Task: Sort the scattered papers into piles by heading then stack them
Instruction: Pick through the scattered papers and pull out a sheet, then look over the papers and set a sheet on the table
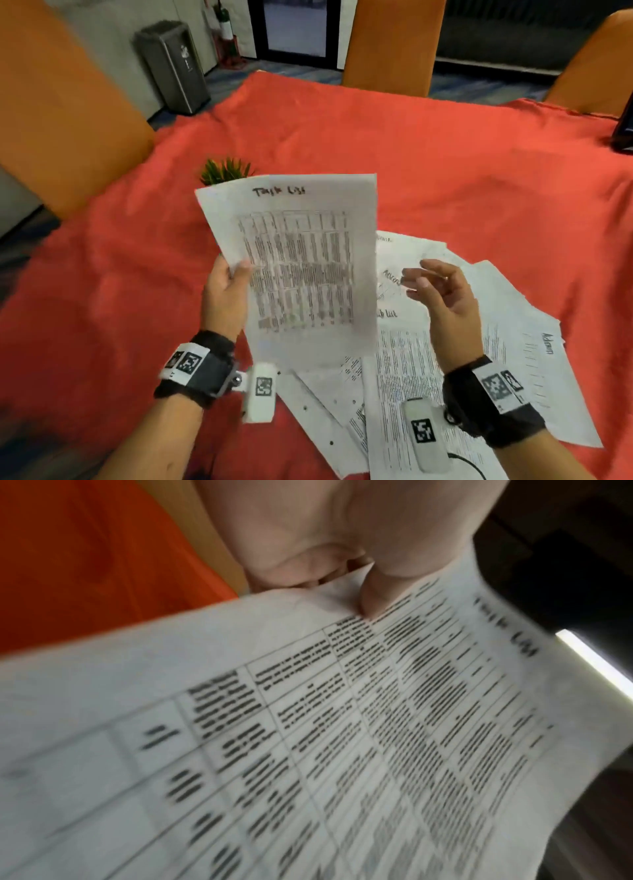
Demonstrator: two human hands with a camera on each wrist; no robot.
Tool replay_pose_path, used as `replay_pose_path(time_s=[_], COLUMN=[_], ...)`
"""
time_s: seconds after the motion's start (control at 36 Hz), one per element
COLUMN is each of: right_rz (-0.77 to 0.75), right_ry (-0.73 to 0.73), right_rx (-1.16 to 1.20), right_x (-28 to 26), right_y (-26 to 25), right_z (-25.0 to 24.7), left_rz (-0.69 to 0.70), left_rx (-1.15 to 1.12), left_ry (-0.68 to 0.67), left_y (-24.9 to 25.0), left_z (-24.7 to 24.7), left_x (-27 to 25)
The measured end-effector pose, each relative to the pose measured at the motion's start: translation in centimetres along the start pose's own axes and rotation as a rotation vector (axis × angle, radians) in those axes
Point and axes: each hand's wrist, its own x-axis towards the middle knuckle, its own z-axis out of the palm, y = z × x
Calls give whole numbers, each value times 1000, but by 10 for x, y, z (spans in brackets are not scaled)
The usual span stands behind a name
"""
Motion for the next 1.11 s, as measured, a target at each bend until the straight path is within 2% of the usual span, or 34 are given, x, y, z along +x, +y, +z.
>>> replay_pose_path(time_s=[0.08, 0.19, 0.25, 0.31, 0.42, 0.58, 0.67, 0.72, 0.78, 0.83, 0.86, 0.94, 1.0, 1.06, 1.11], right_rz=[58, 185, 231, 266, 339, 385, 400, 416, 422, 429, 427, 443, 509, 594, 648], right_ry=[-34, -78, -75, -79, -89, -108, -103, -103, -118, -115, -121, -70, -57, -25, 26], right_rx=[-76, -182, -226, -255, -346, -422, -432, -465, -551, -663, -724, -855, -906, -941, -998], right_x=[-6, -23, -28, -33, -42, -52, -55, -57, -59, -63, -64, -69, -71, -73, -74], right_y=[13, 42, 50, 56, 71, 73, 72, 75, 80, 86, 89, 88, 86, 86, 90], right_z=[-9, -16, -28, -39, -47, -52, -51, -55, -62, -71, -73, -84, -92, -102, -114], left_rz=[-157, -365, -461, -546, -643, -661, -629, -565, -469, -307, -219, 30, 115, 149, 101], left_rx=[145, 419, 499, 548, 616, 687, 755, 811, 951, 1070, 1098, 1128, 1075, 1023, 978], left_ry=[62, 11, -37, -79, -80, -69, -30, 60, 107, 81, 48, -197, -367, -497, -583], left_y=[-22, -63, -82, -98, -108, -135, -148, -137, -130, -116, -109, -93, -82, -72, -68], left_z=[-52, -134, -152, -160, -165, -171, -174, -165, -155, -139, -130, -88, -56, -22, 9], left_x=[23, 36, 43, 48, 42, 43, 46, 40, 37, 34, 31, 22, 11, -3, -18])
